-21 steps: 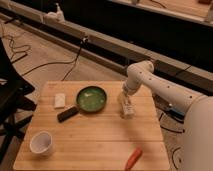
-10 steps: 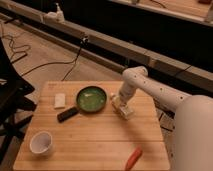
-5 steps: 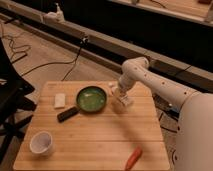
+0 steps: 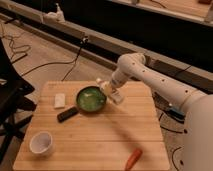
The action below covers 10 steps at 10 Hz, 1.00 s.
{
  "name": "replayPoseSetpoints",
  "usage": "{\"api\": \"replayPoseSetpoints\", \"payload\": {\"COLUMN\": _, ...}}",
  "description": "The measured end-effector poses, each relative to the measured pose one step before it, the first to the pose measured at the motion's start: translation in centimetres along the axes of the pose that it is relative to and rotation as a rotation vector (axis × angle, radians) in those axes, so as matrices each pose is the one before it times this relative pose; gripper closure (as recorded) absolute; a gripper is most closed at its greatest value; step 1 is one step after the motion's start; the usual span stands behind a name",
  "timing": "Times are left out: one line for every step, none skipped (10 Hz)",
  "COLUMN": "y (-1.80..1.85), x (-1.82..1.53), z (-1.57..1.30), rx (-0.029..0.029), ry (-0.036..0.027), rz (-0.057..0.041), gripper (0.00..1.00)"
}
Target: Place the bottle in the ceramic bowl
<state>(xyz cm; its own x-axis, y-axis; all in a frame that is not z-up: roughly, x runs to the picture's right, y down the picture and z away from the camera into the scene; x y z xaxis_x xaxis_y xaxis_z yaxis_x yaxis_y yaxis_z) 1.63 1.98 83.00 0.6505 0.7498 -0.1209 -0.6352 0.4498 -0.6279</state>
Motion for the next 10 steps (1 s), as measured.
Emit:
{"api": "replayPoseSetpoints", "payload": {"y": 2.031, "x": -0.367, "z": 0.677, "rx": -0.05532, "ry": -0.00296, "rz": -0.02807, "gripper": 0.93}}
{"api": "replayPoseSetpoints", "payload": {"y": 1.870, "x": -0.359, "z": 0.777, "rx": -0.05524, "ry": -0.00075, "rz": -0.02491, "gripper": 0.82}}
{"api": "replayPoseSetpoints", "payload": {"y": 1.038, "x": -0.261, "z": 0.916, "rx": -0.03968, "ry": 0.00226, "rz": -0.01325, "gripper": 0.73}}
{"api": "replayPoseSetpoints", "payload": {"y": 0.457, "x": -0.454, "z": 1.011, "rx": -0.02965, "ry": 0.00139, "rz": -0.00663, "gripper": 0.62}}
{"api": "replayPoseSetpoints", "payload": {"y": 0.251, "x": -0.345, "z": 1.064, "rx": -0.02375, "ry": 0.00693, "rz": -0.00478, "gripper": 0.53}}
{"api": "replayPoseSetpoints", "payload": {"y": 0.084, "x": -0.653, "z": 1.196, "rx": -0.02296, "ry": 0.00622, "rz": -0.00642, "gripper": 0.42}}
{"api": "replayPoseSetpoints", "payload": {"y": -0.220, "x": -0.308, "z": 0.806, "rx": -0.01263, "ry": 0.00700, "rz": -0.00189, "gripper": 0.33}}
{"api": "replayPoseSetpoints", "payload": {"y": -0.457, "x": -0.418, "z": 0.586, "rx": -0.00528, "ry": 0.00099, "rz": 0.00047, "gripper": 0.29}}
{"api": "replayPoseSetpoints", "payload": {"y": -0.316, "x": -0.139, "z": 0.466, "rx": -0.00288, "ry": 0.00549, "rz": 0.00046, "gripper": 0.29}}
{"api": "replayPoseSetpoints", "payload": {"y": -0.497, "x": -0.120, "z": 0.449, "rx": -0.00069, "ry": 0.00156, "rz": 0.00564, "gripper": 0.29}}
